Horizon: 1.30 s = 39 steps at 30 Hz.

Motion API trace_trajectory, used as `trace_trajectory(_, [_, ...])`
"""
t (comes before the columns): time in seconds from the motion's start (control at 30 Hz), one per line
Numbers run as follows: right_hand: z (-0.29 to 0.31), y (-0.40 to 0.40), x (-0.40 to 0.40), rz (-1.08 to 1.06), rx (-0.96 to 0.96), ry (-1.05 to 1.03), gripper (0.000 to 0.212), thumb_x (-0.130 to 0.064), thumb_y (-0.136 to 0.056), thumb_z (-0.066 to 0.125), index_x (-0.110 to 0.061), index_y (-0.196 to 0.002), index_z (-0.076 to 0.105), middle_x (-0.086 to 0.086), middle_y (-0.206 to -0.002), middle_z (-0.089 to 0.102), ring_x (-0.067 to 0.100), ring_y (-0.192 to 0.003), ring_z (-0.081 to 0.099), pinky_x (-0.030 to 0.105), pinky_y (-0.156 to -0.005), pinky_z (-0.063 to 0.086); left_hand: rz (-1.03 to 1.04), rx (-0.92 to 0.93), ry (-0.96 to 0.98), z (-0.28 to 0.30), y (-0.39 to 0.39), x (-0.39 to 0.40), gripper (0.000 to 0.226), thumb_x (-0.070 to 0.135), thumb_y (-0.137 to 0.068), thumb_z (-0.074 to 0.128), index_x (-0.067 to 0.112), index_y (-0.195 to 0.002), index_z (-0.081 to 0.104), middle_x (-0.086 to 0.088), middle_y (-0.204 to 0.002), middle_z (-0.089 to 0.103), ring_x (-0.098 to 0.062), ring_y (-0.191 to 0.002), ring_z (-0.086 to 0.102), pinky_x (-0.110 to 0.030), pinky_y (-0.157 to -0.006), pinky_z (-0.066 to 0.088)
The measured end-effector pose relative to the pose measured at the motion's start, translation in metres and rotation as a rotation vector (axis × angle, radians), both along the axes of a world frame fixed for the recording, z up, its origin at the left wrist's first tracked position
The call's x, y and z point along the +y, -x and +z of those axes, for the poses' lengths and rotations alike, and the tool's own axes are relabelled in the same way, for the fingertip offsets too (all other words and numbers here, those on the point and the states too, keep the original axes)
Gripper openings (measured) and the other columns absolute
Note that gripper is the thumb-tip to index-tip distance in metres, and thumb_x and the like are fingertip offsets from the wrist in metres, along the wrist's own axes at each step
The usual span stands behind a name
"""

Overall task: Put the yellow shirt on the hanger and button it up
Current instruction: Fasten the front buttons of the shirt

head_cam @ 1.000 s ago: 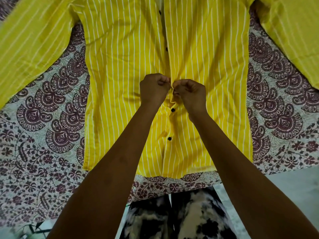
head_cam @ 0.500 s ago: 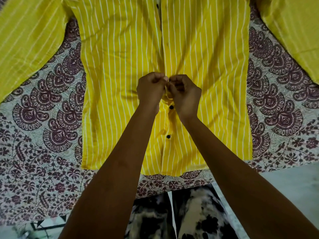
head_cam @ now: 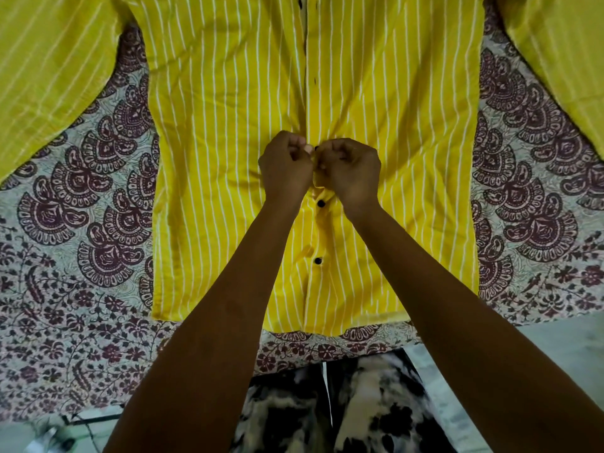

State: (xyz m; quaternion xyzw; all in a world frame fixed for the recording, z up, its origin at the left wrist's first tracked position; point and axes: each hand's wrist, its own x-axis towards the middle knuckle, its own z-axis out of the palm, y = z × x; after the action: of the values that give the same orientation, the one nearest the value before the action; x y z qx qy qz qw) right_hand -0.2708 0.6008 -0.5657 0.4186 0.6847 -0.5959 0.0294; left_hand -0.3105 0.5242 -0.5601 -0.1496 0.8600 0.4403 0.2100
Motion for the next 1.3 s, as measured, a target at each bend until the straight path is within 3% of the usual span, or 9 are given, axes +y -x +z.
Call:
trace_trajectory(0.07, [0.0, 0.008, 0.003, -0.021, -0.089, 0.16, 0.012, -0.012, -0.077, 0.062, -0.014, -0.066, 0.067, 0.007, -0.063, 0.065, 0.019, -0.063, 0.062, 0.034, -0.069, 0.052, 0.088, -0.032, -0.026, -0.004, -0.002, -0.003, 0.009, 0.006, -0.082, 0.061, 0.002, -0.09, 0.063, -0.014, -0.088, 0.068, -0.025, -0.081, 0.064, -0.038, -0.078, 0.051])
trace_trajectory(0.13, [0.003, 0.013, 0.01, -0.03, -0.132, 0.278, 0.02, -0.003, -0.08, 0.06, -0.012, -0.063, 0.065, 0.008, -0.06, 0.061, 0.017, -0.056, 0.057, 0.028, -0.059, 0.049, 0.103, -0.018, -0.074, -0.006, -0.003, -0.004, 0.009, 0.006, -0.082, 0.061, 0.002, -0.091, 0.062, -0.013, -0.088, 0.067, -0.022, -0.079, 0.062, -0.036, -0.077, 0.051])
trace_trajectory(0.33, [0.01, 0.016, 0.024, 0.017, -0.119, 0.426, 0.018, -0.001, -0.084, 0.058, -0.007, -0.068, 0.063, -0.003, -0.049, 0.061, 0.005, -0.045, 0.056, 0.015, -0.049, 0.045, -0.185, 0.261, 0.04, -0.003, -0.003, -0.004, 0.011, 0.01, -0.081, 0.057, 0.002, -0.088, 0.063, -0.007, -0.082, 0.069, -0.019, -0.078, 0.064, -0.028, -0.067, 0.045])
trace_trajectory(0.5, [0.001, 0.017, 0.022, 0.232, -0.105, 0.013, 0.008, -0.008, -0.075, 0.062, -0.004, -0.069, 0.066, 0.015, -0.07, 0.067, 0.021, -0.066, 0.062, 0.029, -0.064, 0.046, -0.24, 0.11, 0.065, -0.004, 0.02, -0.009, 0.01, 0.012, -0.075, 0.07, 0.005, -0.081, 0.066, 0.001, -0.075, 0.064, -0.009, -0.069, 0.059, -0.01, -0.062, 0.038])
trace_trajectory(0.57, [0.003, 0.018, 0.022, 0.346, -0.046, -0.166, 0.009, -0.008, -0.073, 0.062, -0.002, -0.078, 0.067, 0.013, -0.081, 0.071, 0.022, -0.074, 0.066, 0.024, -0.067, 0.046, -0.299, 0.061, 0.077, -0.003, 0.034, -0.011, 0.012, 0.012, -0.072, 0.073, 0.005, -0.08, 0.066, 0.004, -0.073, 0.06, 0.0, -0.061, 0.052, -0.007, -0.06, 0.036])
trace_trajectory(0.8, [0.009, 0.045, 0.026, 0.332, 0.14, -0.353, 0.034, -0.017, -0.067, 0.077, -0.005, -0.094, 0.061, 0.01, -0.088, 0.064, 0.018, -0.072, 0.056, 0.023, -0.065, 0.043, -0.241, 0.115, -0.041, 0.009, 0.076, -0.004, 0.009, 0.006, -0.07, 0.065, 0.011, -0.078, 0.067, 0.015, -0.061, 0.058, -0.011, -0.062, 0.06, -0.037, -0.073, 0.054])
trace_trajectory(0.93, [0.008, 0.068, 0.026, 0.411, 0.06, -0.45, 0.049, -0.019, -0.065, 0.078, -0.006, -0.106, 0.055, 0.01, -0.098, 0.059, 0.019, -0.081, 0.055, 0.029, -0.066, 0.042, -0.238, 0.153, -0.085, 0.011, 0.088, 0.004, 0.014, 0.003, -0.071, 0.06, 0.011, -0.078, 0.068, 0.013, -0.065, 0.06, -0.008, -0.062, 0.059, -0.034, -0.073, 0.052])
trace_trajectory(1.13, [0.004, 0.075, 0.036, 0.368, 0.0, -0.517, 0.037, -0.007, -0.072, 0.06, -0.006, -0.108, 0.053, 0.012, -0.083, 0.066, 0.031, -0.076, 0.062, 0.036, -0.06, 0.043, -0.272, 0.163, -0.051, 0.006, 0.091, 0.015, 0.017, -0.001, -0.073, 0.059, 0.008, -0.082, 0.07, 0.008, -0.067, 0.064, -0.003, -0.064, 0.06, -0.026, -0.074, 0.051])
trace_trajectory(1.3, [0.001, 0.074, 0.031, 0.562, 0.013, -0.498, 0.052, -0.033, -0.069, 0.074, -0.008, -0.109, 0.052, 0.01, -0.104, 0.057, 0.028, -0.087, 0.059, 0.035, -0.062, 0.043, -0.298, 0.2, 0.044, -0.003, 0.089, 0.016, 0.027, 0.0, -0.069, 0.051, 0.006, -0.087, 0.071, -0.01, -0.084, 0.072, -0.02, -0.08, 0.068, -0.034, -0.08, 0.053])
